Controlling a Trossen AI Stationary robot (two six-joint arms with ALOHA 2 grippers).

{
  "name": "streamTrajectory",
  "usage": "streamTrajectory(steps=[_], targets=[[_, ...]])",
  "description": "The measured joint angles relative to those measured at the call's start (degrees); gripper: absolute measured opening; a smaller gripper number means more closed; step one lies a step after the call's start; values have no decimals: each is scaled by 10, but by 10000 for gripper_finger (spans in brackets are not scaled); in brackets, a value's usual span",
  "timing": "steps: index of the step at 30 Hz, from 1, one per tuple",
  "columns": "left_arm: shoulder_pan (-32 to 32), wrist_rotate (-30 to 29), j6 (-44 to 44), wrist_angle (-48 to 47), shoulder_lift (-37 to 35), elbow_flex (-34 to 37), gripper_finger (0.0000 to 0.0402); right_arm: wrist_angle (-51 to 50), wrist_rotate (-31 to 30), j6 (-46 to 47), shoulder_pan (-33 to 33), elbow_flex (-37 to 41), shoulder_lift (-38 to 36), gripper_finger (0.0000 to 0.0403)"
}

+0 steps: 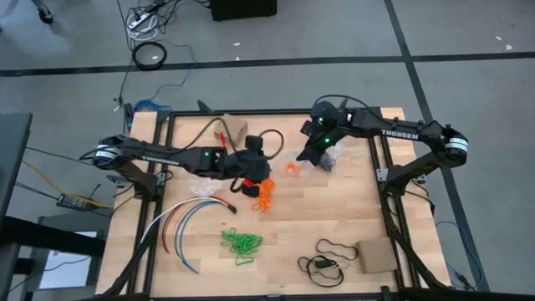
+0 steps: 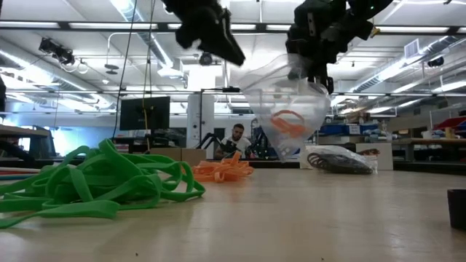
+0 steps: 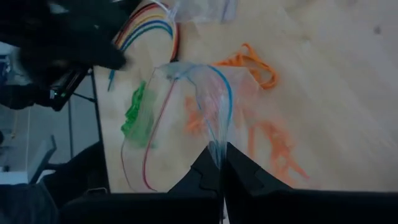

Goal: Sort rubber bands
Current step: Put the orange rubber band into the transparent zip bag

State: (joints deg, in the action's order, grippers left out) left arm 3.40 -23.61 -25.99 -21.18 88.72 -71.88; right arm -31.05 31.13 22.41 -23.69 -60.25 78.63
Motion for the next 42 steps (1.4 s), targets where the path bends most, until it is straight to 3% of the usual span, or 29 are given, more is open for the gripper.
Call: streamTrajectory(steps=[4,7,12,17,20,32,39,42], targets=[[-7,10,27,-6,-42,0,182,-8,7,-16,-21,0,0,0],[-38,57,58,-25,-57,17,182,-30,20,-28,-33,0,0,0],[-92,182,67,13,-57,117,182,-67,38,-45,-40,0,0,0],[-139,247,16,124,-48,234,182,-85,51,-49,-38,0,0,0],[-164,295,5,168,-33,267,177,-92,51,-50,-38,0,0,0],[-219,425,7,186,82,225,143,-96,51,-49,-38,0,0,0],[-217,437,8,166,146,181,140,-98,48,-46,-38,0,0,0],[-216,411,6,135,158,161,124,-97,45,-46,-38,0,0,0]])
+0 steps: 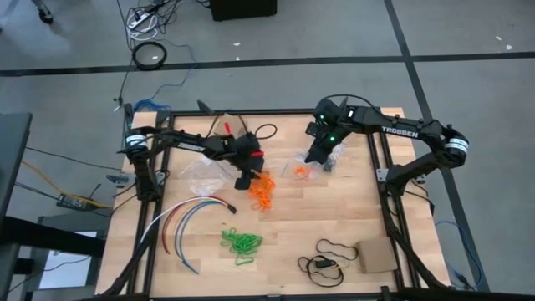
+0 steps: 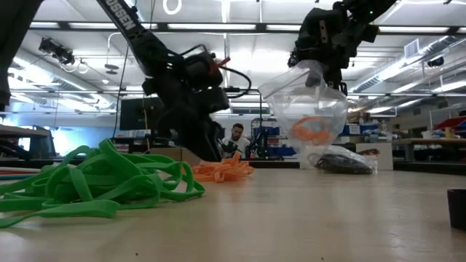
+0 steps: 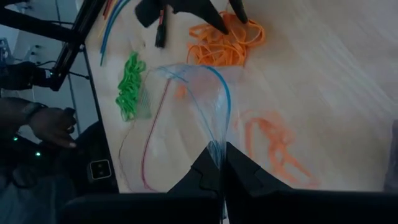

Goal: Sort rubber bands
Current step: Put the orange rubber band into the transparent zip bag

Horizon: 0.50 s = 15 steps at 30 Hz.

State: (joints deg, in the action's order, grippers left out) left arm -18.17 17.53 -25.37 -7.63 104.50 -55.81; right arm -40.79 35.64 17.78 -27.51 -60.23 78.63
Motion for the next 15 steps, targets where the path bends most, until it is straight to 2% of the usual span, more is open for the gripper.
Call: streamTrajectory(steps=[8,11,15], targets=[[0,-19,-27,-60,5,-10,14,15,-10,-2,0,0,0,0],[-2,-27,-12,-78,2,-24,9,18,-18,-5,0,0,0,0],[-2,-4,5,-129,-15,-77,5,18,-20,-7,0,0,0,0]])
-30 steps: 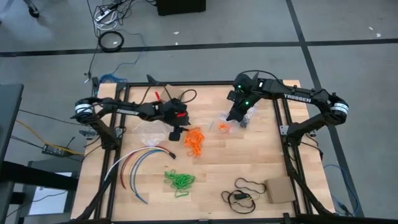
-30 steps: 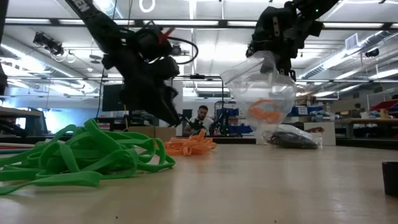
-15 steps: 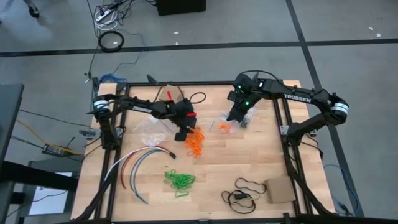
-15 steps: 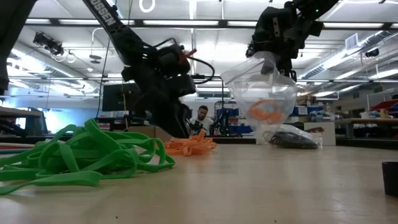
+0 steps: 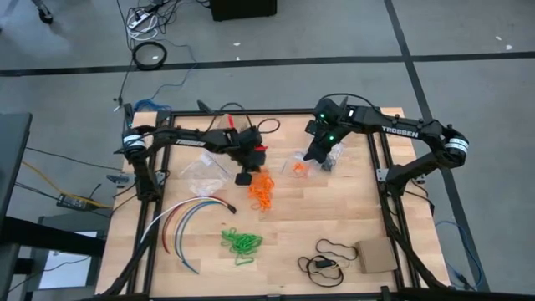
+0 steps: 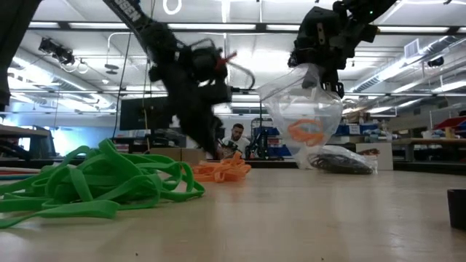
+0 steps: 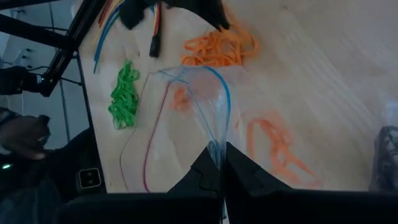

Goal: Sort rubber bands
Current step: Put the orange rubber band into the transparent zip bag

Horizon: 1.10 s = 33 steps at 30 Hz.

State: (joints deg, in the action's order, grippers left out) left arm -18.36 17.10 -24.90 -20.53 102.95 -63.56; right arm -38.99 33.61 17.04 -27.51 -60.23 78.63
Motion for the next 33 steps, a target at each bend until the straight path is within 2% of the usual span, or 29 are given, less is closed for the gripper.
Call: streamTrajectory(steps=[6,11,14,17,24,30,33], targets=[[14,10,5,-119,-37,-101,3,4,-2,-2,0,0,0,0],[41,16,8,-161,-72,-175,2,4,-9,-4,0,0,0,0],[61,35,12,-139,-85,-203,2,5,-9,-4,0,0,0,0],[80,53,38,-75,-85,-210,2,8,-10,-4,0,0,0,0],[95,63,136,67,-31,-210,1,16,-11,0,0,0,0,0],[80,32,196,70,16,-209,3,20,-11,8,12,0,0,0],[71,41,219,65,26,-209,5,22,-11,8,17,0,0,0]])
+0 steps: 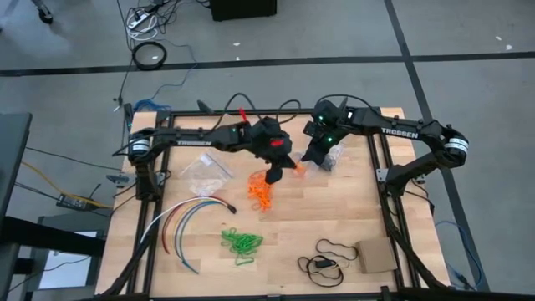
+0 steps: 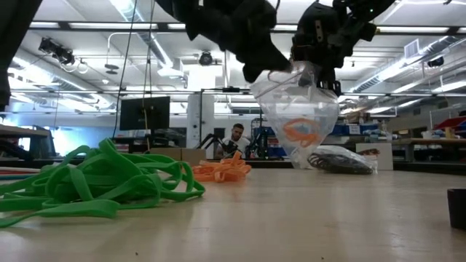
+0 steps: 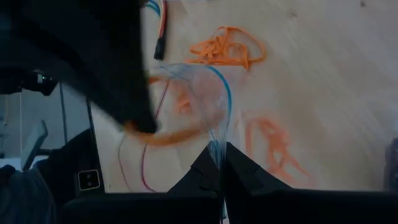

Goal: Sort rubber bands
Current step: Put the orange rubber band into the transparent zip bag

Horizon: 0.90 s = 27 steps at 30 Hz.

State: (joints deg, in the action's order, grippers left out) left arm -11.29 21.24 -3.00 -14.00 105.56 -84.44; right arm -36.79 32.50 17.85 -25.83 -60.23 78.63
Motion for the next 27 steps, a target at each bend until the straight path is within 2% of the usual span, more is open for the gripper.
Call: streamTrajectory(steps=[3,5,8,12,16,22,27], targets=[[-1,3,22,1,2,0,15,6,0,0,2,0,0,0],[0,2,22,-9,-1,0,38,11,-1,0,2,0,0,0],[-1,-2,22,-17,-3,-11,95,11,-1,0,2,0,0,0],[-1,-26,15,-79,-4,-49,174,11,0,0,2,0,0,0],[-1,-61,-19,-157,-5,-86,224,11,0,0,2,0,0,0],[-1,-129,-74,-291,-5,-128,237,7,0,0,1,0,0,0],[-1,-141,-115,-425,-9,-125,227,0,0,-2,2,0,0,0]])
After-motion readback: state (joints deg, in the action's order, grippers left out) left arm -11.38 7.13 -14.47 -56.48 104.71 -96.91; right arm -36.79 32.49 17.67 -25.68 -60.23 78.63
